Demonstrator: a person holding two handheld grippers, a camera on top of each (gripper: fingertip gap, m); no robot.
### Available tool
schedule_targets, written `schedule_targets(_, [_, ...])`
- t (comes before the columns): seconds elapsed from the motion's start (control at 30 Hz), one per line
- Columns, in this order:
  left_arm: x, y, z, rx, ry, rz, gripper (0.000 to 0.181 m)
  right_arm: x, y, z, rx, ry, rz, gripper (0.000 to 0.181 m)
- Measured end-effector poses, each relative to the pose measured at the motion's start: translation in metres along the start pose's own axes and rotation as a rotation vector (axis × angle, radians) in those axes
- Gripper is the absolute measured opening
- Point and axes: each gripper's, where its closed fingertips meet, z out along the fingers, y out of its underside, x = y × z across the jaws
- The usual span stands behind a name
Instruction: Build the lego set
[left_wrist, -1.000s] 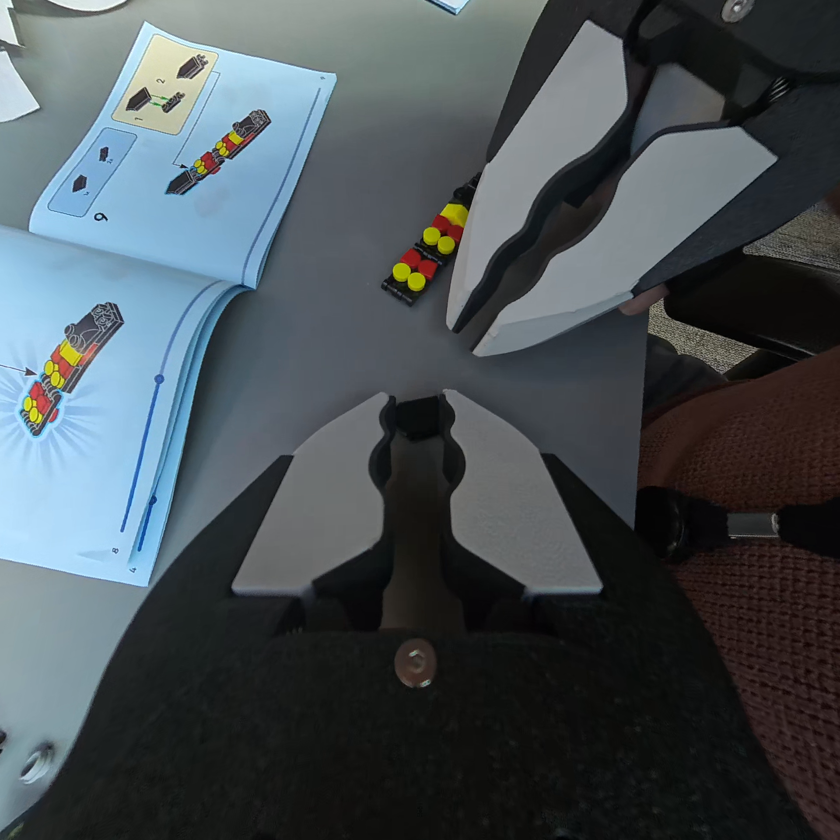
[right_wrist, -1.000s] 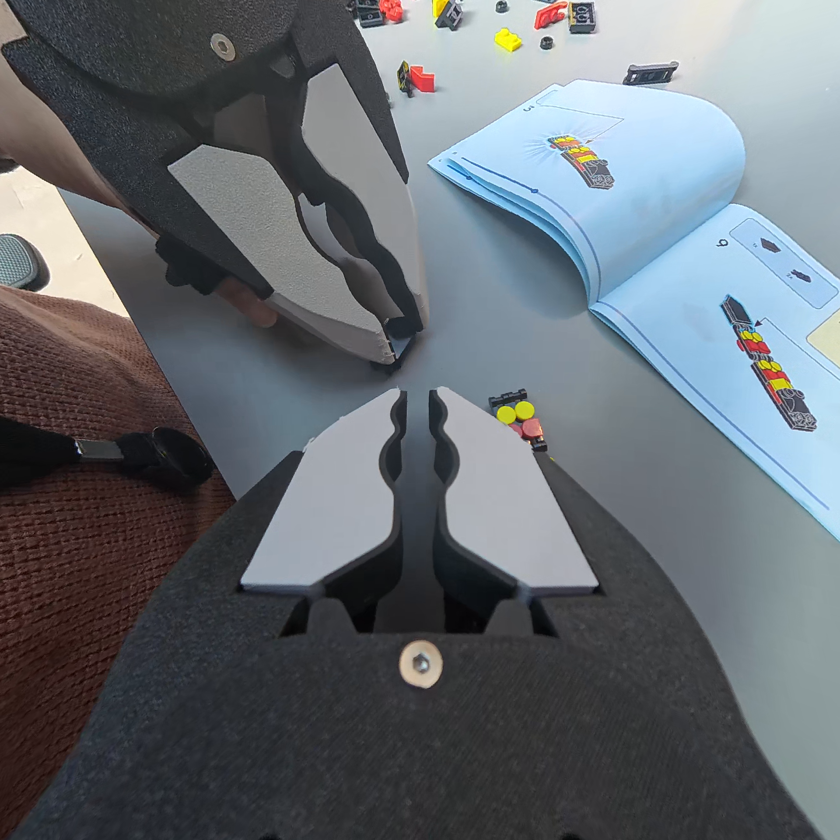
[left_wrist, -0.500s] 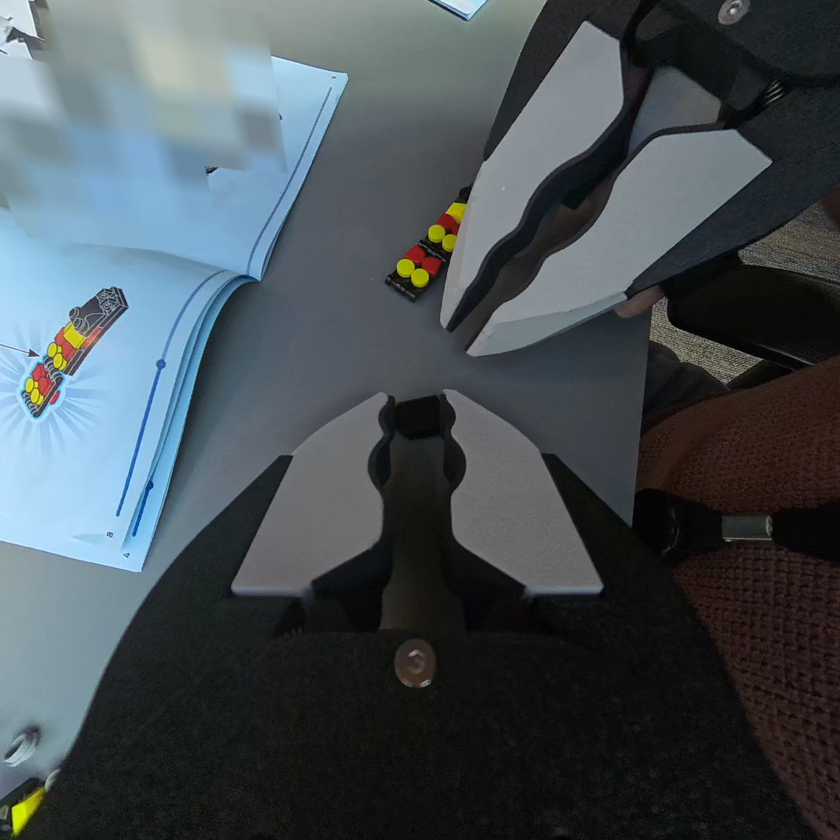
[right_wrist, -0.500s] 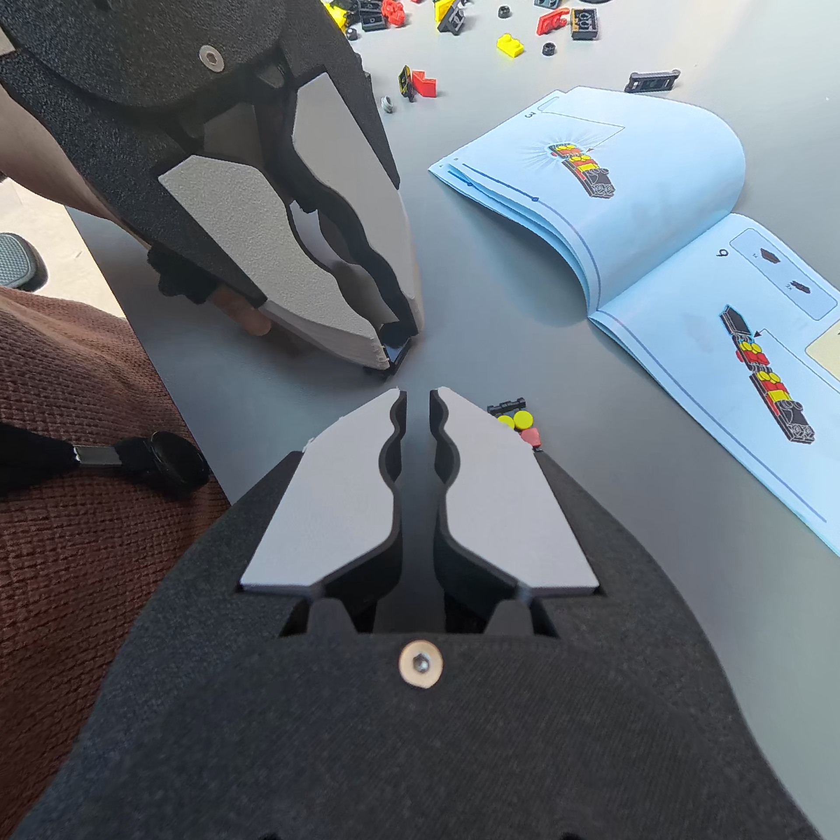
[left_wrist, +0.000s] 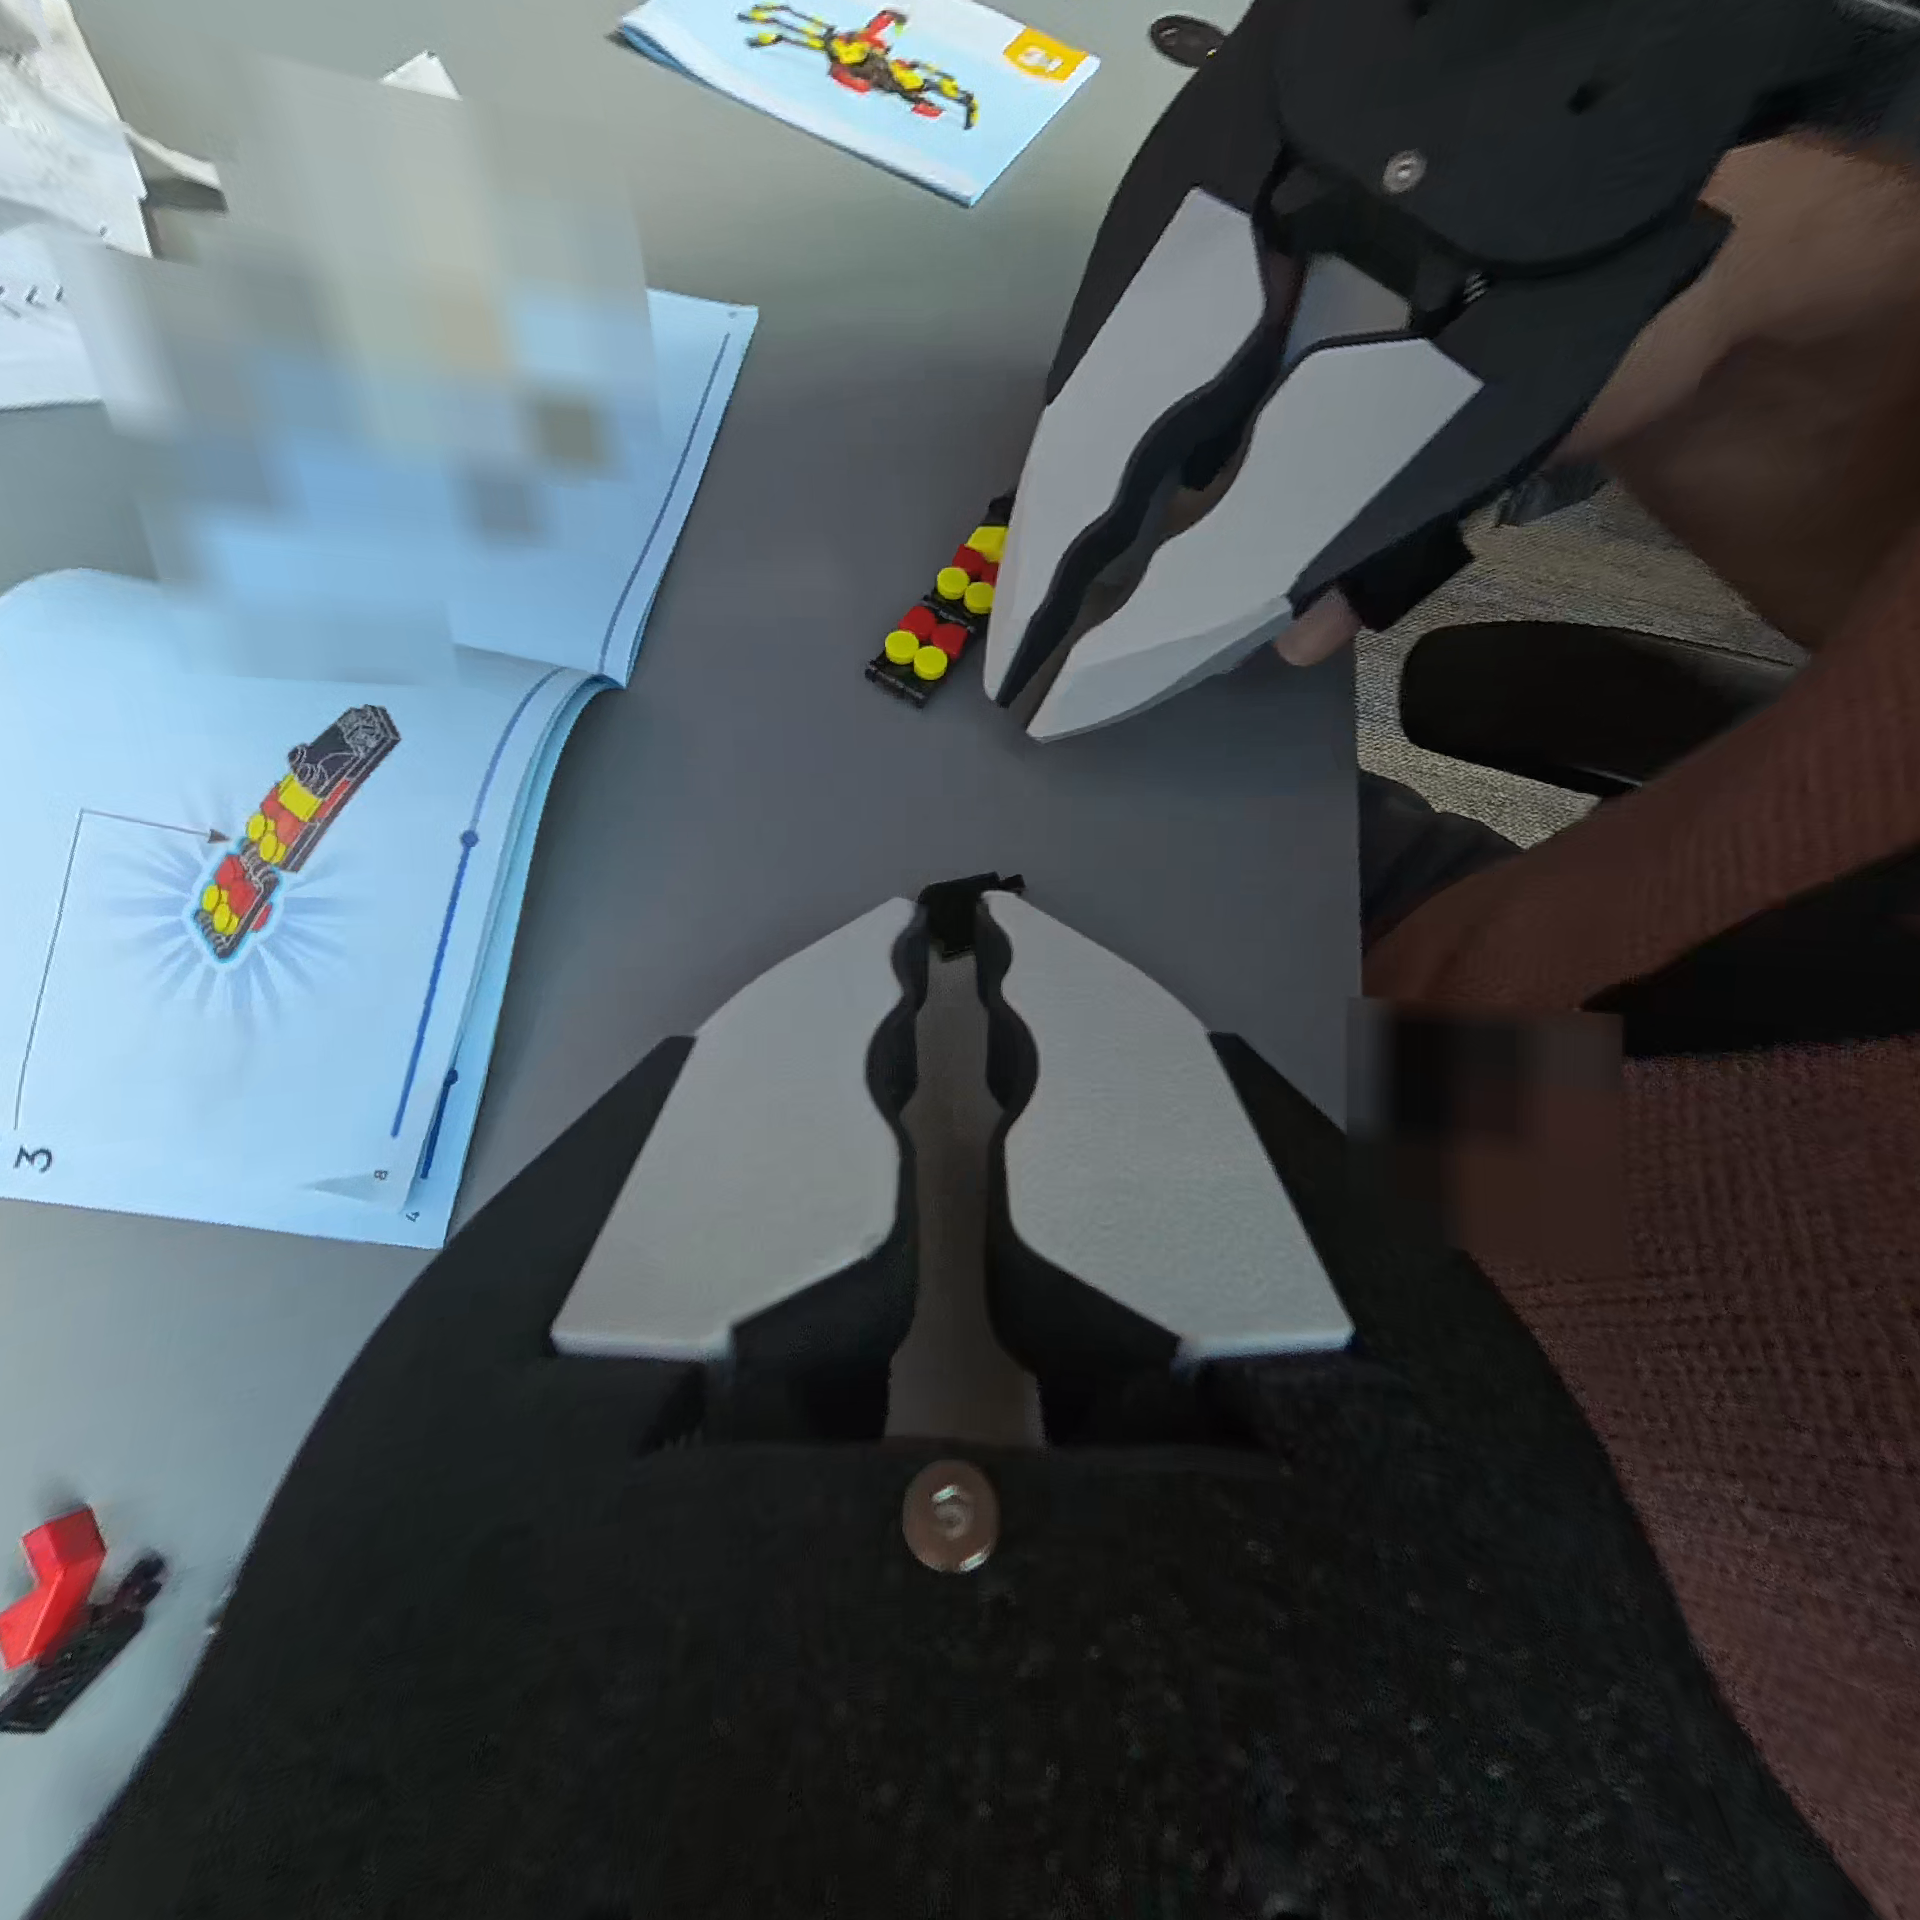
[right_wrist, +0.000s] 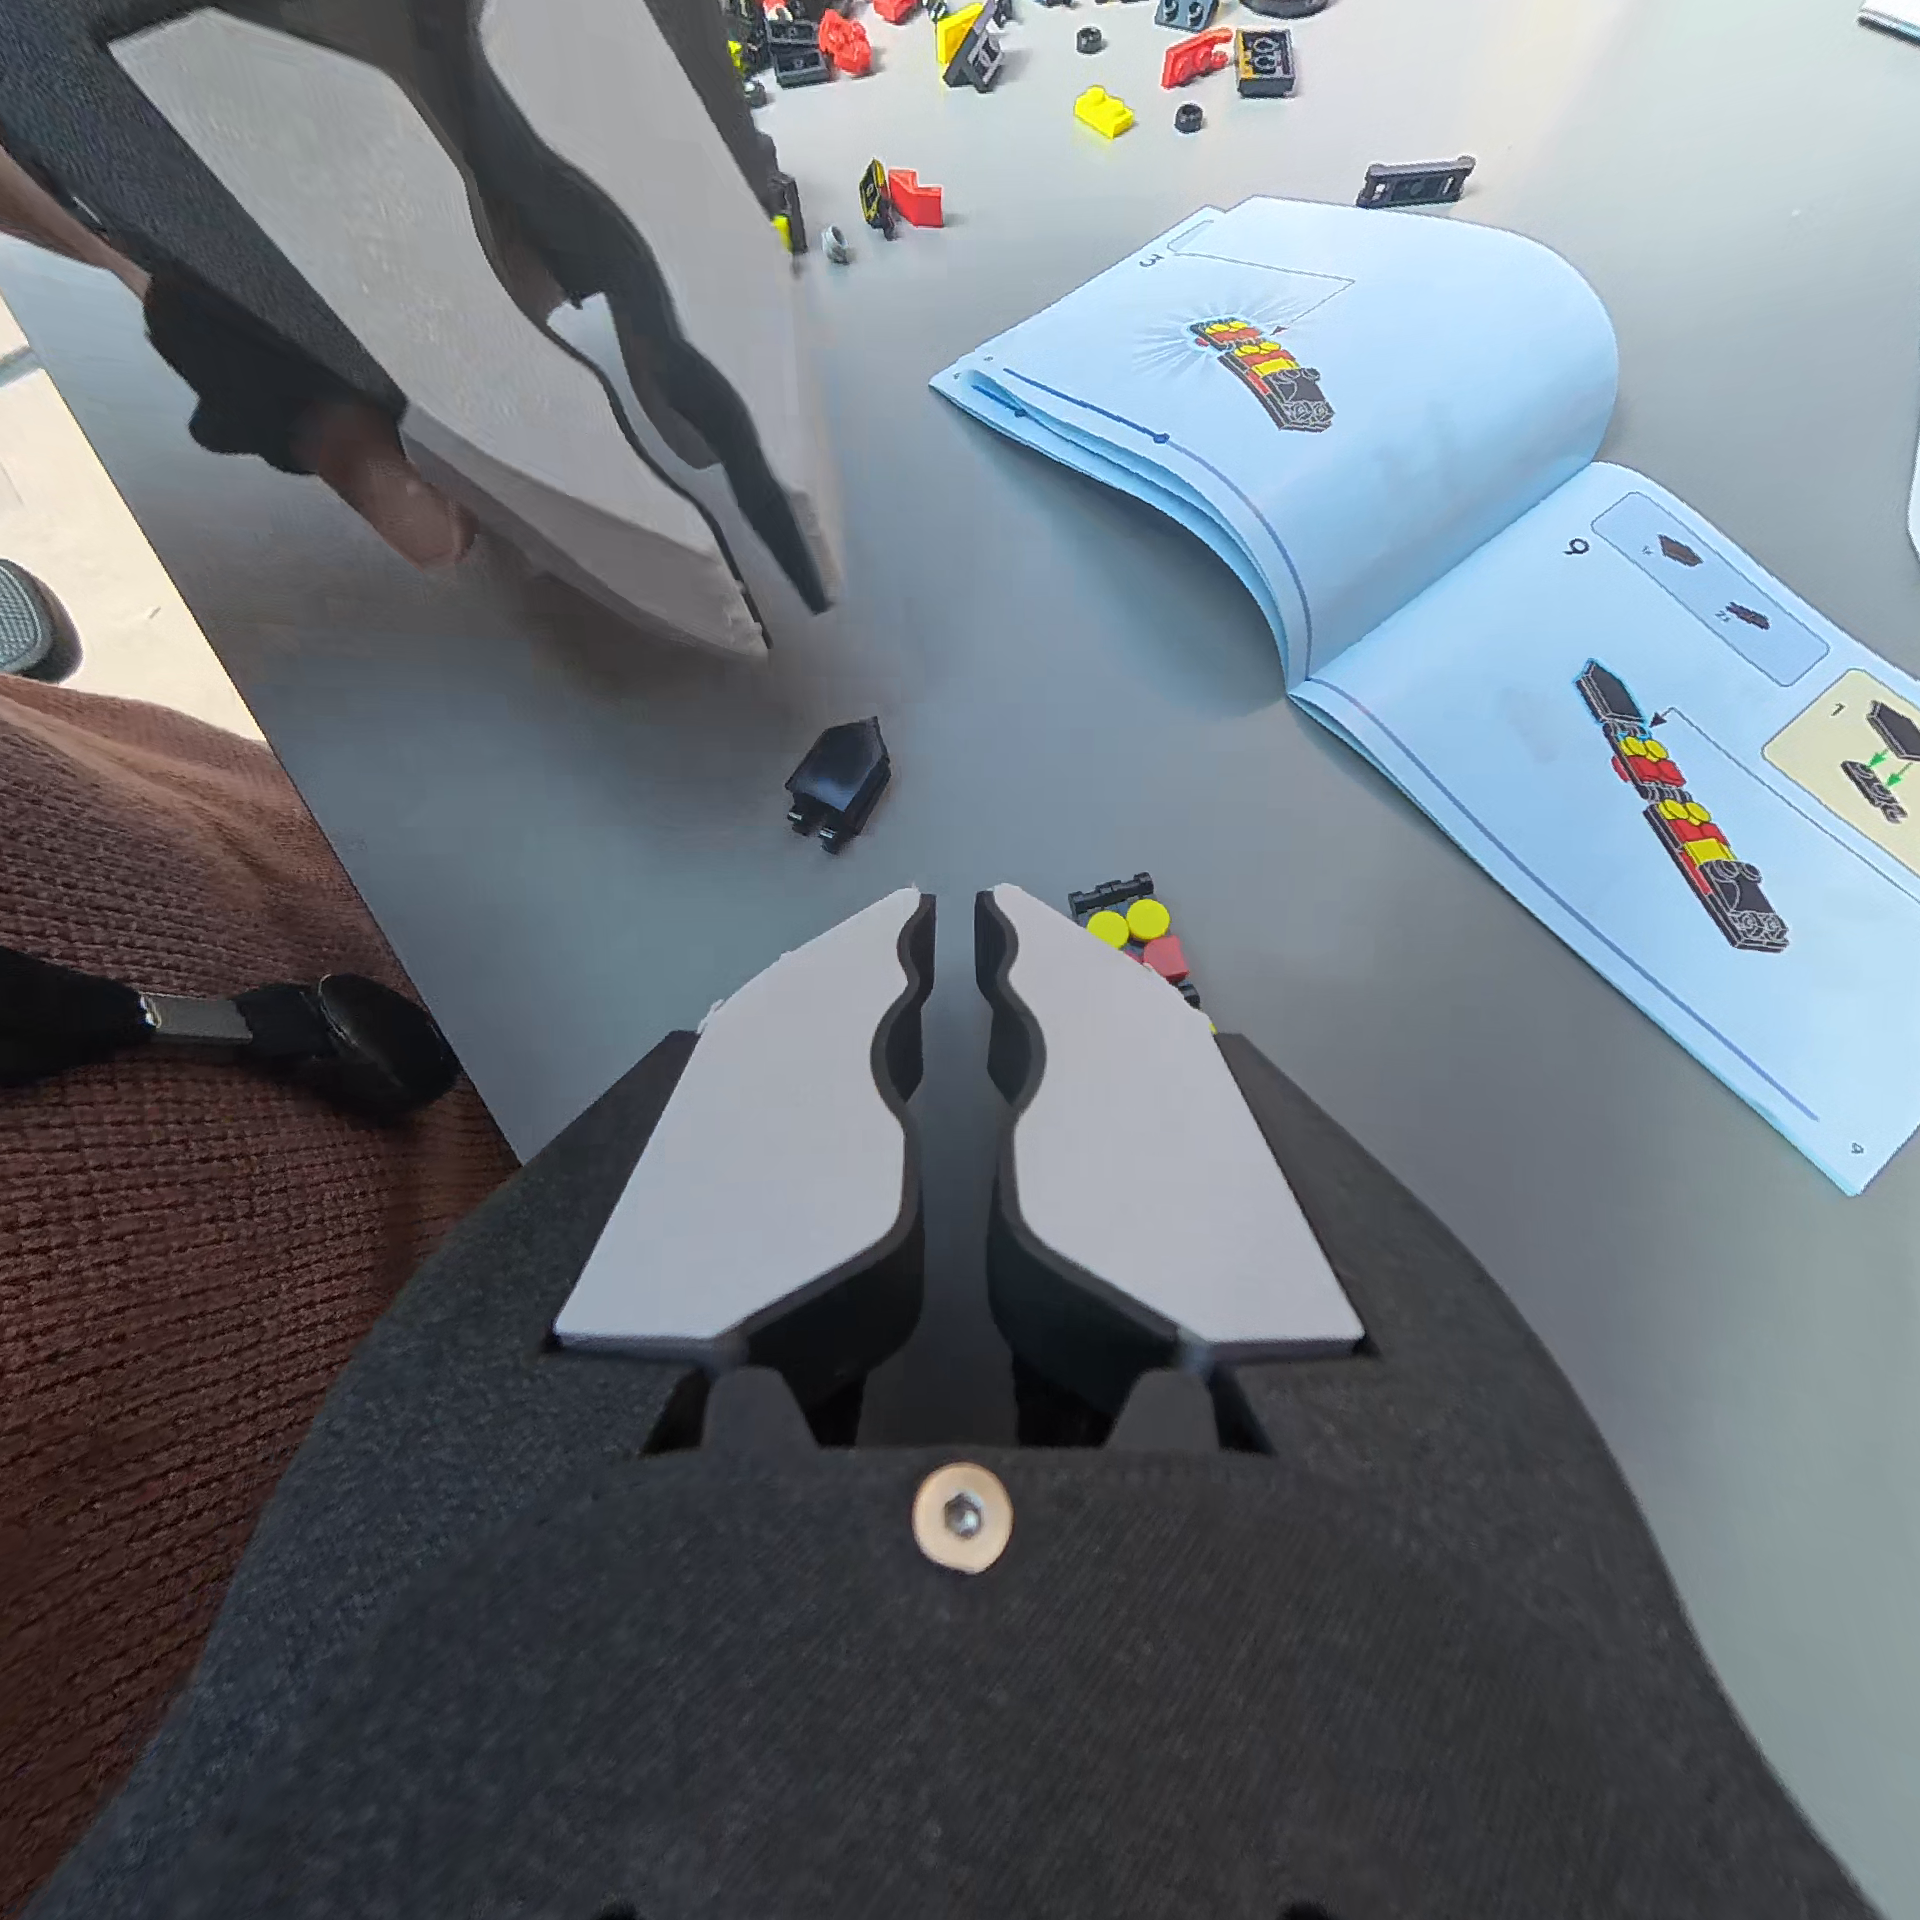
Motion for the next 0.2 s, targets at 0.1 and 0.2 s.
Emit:
schedule_targets(0.1, [-0.003, -0.008, -0.012, 0.068, 0.012, 0.204, 0.000, 0.001, -0.003, -0.003, 0.030, 0.010, 0.004, 0.001])
schedule_targets(0.2, [-0.001, -0.002, -0.002, -0.041, 0.054, 0.362, 0.000, -0.016, 0.002, -0.001, -0.009, -0.087, 0.059, 0.000])
